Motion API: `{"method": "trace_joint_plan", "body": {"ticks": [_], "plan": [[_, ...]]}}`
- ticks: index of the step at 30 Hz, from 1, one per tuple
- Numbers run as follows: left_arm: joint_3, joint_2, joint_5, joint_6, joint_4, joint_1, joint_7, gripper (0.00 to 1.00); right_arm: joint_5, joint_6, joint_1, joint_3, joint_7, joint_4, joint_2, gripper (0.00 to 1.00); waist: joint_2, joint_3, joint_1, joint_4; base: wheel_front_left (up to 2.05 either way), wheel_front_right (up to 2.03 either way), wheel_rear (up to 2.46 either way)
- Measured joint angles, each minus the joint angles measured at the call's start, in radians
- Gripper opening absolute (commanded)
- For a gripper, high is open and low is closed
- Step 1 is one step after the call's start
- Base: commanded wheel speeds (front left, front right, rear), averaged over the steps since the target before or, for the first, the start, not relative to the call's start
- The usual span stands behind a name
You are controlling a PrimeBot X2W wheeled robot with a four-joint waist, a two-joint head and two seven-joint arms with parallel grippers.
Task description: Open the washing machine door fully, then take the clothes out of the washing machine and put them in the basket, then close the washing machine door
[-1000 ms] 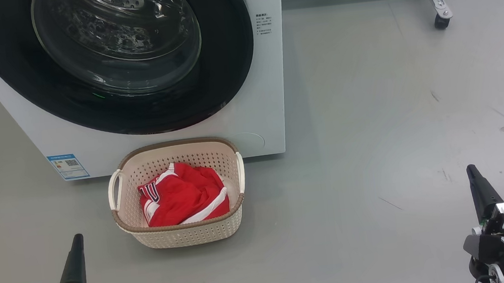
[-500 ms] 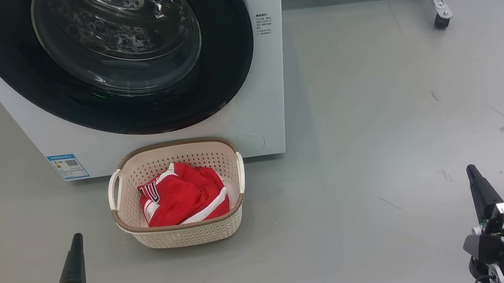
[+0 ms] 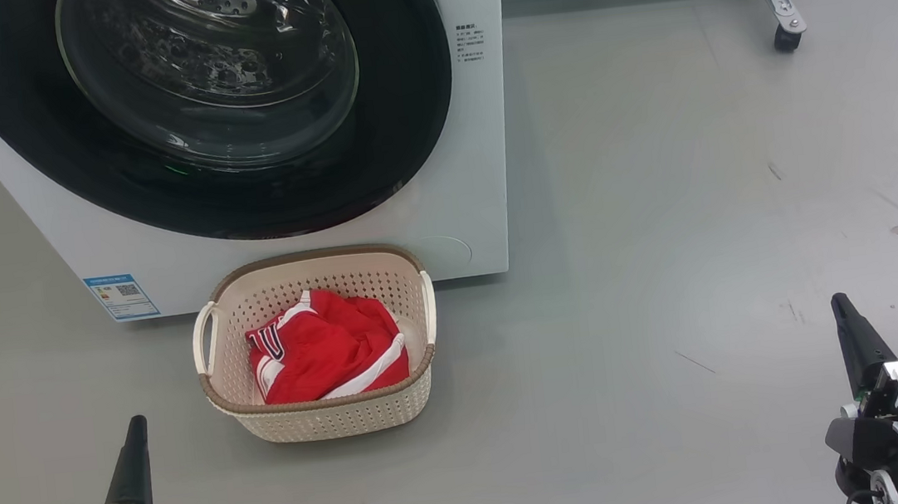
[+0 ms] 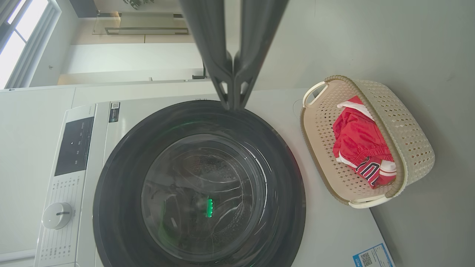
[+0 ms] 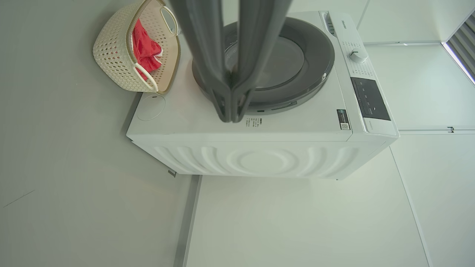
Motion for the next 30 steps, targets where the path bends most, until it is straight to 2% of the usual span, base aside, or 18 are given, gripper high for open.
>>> {"method": "trace_joint_plan", "body": {"ticks": [30], "plan": [[0.002,0.000,0.000,0.000,0.000,0.000,0.001,0.00,0.000,0.000,0.000,-0.002,0.000,0.000,0.002,0.00,0.0000,0.000,0.0000,0.000,0.00,0.00,0.00]]}}
